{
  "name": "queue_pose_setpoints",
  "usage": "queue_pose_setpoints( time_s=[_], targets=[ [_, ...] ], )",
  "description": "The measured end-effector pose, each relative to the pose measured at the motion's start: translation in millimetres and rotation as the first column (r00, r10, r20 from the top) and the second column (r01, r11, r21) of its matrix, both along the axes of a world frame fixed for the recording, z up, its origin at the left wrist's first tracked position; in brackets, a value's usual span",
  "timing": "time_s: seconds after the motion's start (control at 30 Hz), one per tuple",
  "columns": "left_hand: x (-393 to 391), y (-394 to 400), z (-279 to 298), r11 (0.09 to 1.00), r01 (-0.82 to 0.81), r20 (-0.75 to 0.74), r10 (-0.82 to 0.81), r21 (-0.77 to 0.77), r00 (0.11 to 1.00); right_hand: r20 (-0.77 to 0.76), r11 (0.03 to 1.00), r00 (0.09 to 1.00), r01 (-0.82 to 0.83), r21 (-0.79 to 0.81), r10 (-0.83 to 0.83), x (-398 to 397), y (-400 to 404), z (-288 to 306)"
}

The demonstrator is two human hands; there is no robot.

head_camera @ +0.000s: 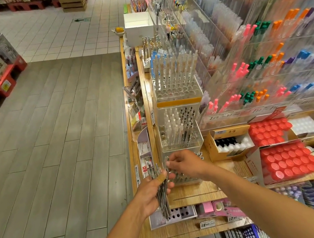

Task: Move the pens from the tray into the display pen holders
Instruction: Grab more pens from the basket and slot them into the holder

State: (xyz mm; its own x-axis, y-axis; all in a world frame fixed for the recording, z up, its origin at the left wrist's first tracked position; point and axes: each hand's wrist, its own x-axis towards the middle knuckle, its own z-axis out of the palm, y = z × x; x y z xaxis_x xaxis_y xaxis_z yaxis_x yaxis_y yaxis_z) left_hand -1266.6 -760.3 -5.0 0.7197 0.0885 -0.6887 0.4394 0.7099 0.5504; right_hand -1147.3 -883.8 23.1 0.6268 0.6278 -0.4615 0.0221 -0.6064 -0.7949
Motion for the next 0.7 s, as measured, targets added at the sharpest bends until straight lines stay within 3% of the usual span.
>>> queue_pose_setpoints(
  time_s=[0.13,0.27,0.37,0.5,0.7],
  targets=[
    [3,-1,-1,0.999,-0.037,-0.064,0.035,-0.028,0.997,-0.127,0.987,0.983,0.143,0.073,-0.133,3,-4,9],
    [1,3,-11,0.991,-0.129,-0.269,0.135,0.04,0.954,0.032,0.97,0.976,0.209,0.121,-0.214,8,-12,16],
    [-4,5,-15,0.989,-0.139,-0.312,0.147,0.048,0.939,0.268,0.99,0.957,0.084,0.11,-0.111,5,-18,12],
    [-4,4,-15,0.988,-0.148,-0.299,0.155,0.047,0.941,0.47,0.997,0.88,-0.073,-0.002,0.066,-1,-25,-7],
    [-1,3,-15,0.987,-0.152,-0.269,0.161,0.052,0.95,0.592,0.982,0.784,-0.171,-0.081,0.185,-8,-29,-22]
  ],
)
